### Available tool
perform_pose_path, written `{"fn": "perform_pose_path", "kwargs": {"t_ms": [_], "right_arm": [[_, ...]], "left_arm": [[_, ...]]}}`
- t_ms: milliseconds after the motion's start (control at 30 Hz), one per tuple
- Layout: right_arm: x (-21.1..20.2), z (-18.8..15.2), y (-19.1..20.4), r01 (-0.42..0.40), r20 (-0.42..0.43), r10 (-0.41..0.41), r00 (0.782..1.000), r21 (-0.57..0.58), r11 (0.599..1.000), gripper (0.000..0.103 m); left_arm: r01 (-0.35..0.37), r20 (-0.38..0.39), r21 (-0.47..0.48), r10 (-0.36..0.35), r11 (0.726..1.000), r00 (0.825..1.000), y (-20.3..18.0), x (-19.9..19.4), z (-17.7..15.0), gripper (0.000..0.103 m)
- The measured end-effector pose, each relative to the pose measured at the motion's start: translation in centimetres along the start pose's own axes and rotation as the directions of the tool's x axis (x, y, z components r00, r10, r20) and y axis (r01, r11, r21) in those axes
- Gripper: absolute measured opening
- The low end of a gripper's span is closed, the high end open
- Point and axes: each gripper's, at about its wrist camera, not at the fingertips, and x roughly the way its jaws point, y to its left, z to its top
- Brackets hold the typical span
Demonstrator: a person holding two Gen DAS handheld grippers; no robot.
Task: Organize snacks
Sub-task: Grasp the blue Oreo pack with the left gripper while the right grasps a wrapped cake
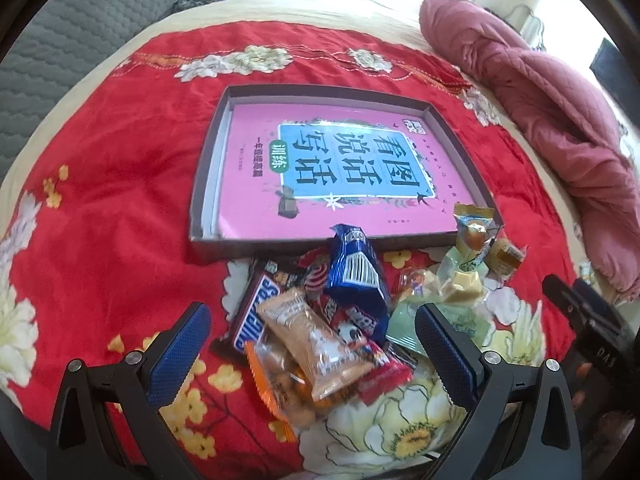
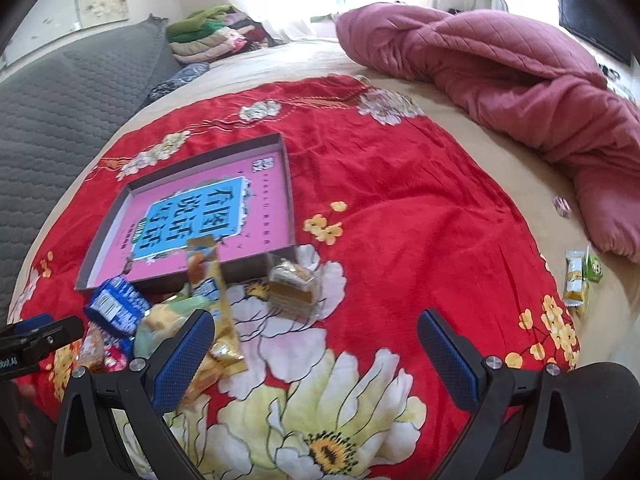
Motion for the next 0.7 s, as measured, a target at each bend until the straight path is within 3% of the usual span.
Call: {"fn": "perform_pose_path", "kwargs": {"t_ms": [333, 500, 567, 700], "right_arm": [[5.2, 1.0, -1.2, 0.005, -0.123, -0.002, 0.992, 0.022, 1.000, 0.102], [6.2, 1.2, -0.2, -0.006, -0.114, 0.007, 0.993, 0.004, 1.000, 0.100], [6.8, 1.1, 0.5, -0.006, -0.127, 0.005, 0.992, -0.009, 1.000, 0.093], [7.7, 1.0, 1.4, -0.015, -0.145, 0.011, 0.989, -0.031, 0.999, 0.069]], "left_arm": [[-0.008, -0.032, 0.024, 0.008, 1.000, 0.999, -0.7, 2.0, 0.8, 0.102], [-0.030, -0.018, 0.048, 0.031, 0.998, 0.999, -0.9, 2.2, 0.9, 0.101], [-0.026, -0.022, 0.052, 0.027, 0.998, 0.999, -1.0, 2.3, 1.0, 0.096], [-0.001, -0.038, 0.057, 0.004, 0.998, 0.999, -1.2, 2.6, 1.2, 0.083]]}}
